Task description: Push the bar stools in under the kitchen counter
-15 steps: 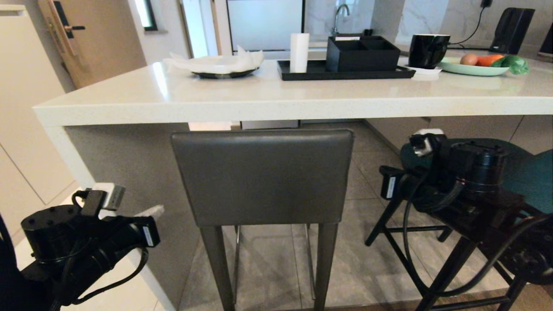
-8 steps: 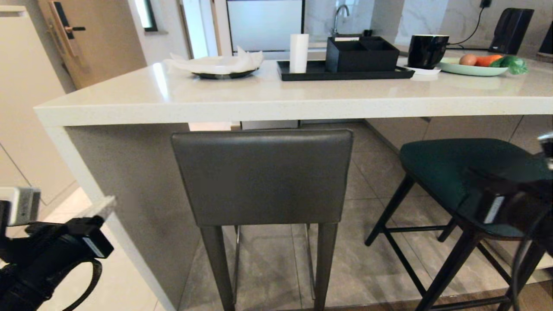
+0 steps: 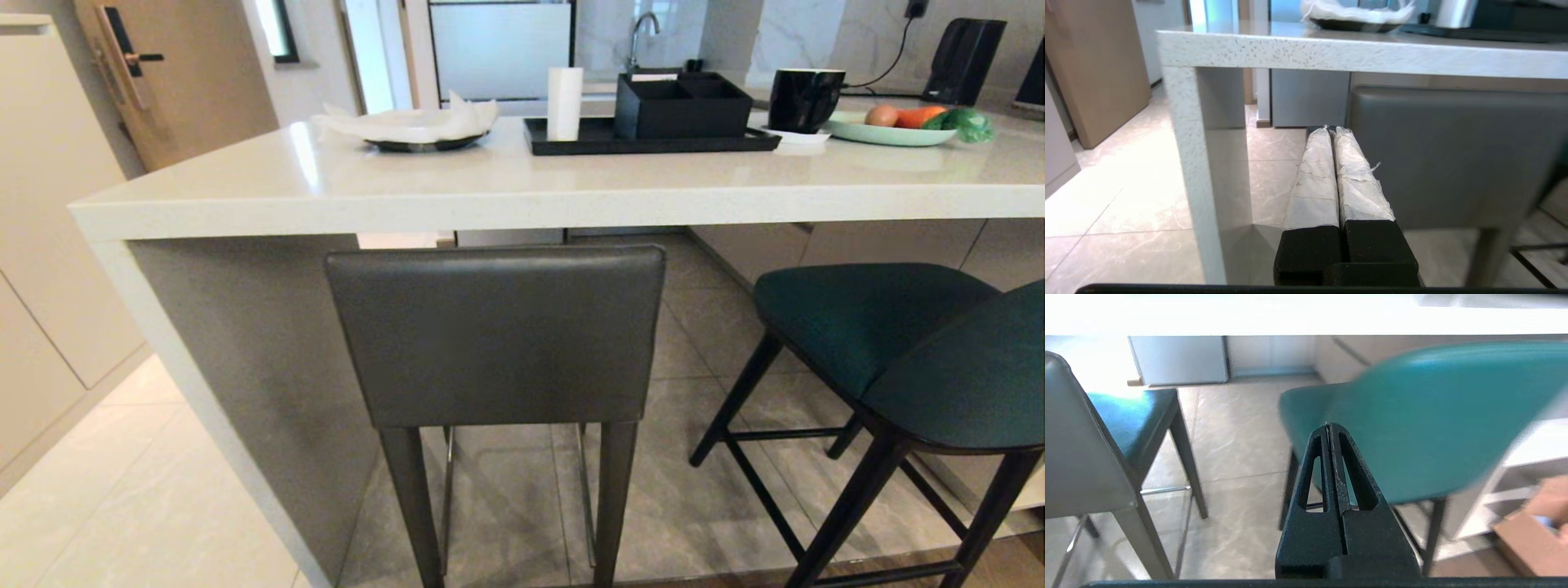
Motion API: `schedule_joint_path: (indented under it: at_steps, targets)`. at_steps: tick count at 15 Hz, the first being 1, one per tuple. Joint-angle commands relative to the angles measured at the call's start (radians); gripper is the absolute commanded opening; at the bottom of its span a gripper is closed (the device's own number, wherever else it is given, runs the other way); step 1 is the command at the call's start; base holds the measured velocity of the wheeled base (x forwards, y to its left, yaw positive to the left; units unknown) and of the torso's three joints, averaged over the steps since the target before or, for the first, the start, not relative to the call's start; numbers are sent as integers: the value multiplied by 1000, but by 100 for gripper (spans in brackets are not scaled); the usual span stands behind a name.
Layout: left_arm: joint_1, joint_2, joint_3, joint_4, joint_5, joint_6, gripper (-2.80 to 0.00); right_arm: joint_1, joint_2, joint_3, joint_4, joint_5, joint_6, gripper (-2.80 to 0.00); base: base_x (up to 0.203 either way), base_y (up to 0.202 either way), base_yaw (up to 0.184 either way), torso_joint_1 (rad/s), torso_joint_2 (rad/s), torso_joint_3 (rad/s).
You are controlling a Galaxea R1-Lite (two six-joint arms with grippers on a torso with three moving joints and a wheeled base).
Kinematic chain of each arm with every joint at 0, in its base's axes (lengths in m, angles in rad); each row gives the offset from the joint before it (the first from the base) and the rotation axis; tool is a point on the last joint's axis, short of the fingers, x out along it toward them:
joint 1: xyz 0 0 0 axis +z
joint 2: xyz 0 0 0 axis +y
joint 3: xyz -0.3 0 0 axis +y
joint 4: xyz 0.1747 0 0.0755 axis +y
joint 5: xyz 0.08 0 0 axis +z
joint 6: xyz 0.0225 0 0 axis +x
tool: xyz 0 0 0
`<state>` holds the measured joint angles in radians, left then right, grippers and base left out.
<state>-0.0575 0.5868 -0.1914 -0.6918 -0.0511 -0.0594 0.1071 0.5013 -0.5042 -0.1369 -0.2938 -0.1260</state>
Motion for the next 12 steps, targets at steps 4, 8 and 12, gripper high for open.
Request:
schedule_joint_path:
  at_steps: [4,8,12]
  targets:
    - [63,-427,-186,594,-45,4,-280,-24,-230,-33,148,-25,1,-280,0,0,0,0,0,0]
    - [59,-581,-124,746,-107,68,-280,-24,-226,-123,162,31,-38,-280,0,0,0,0,0,0]
    - [59,-587,68,678,-31,129,-280,-9,-222,-370,478,54,-30,-280,0,0,0,0,0,0]
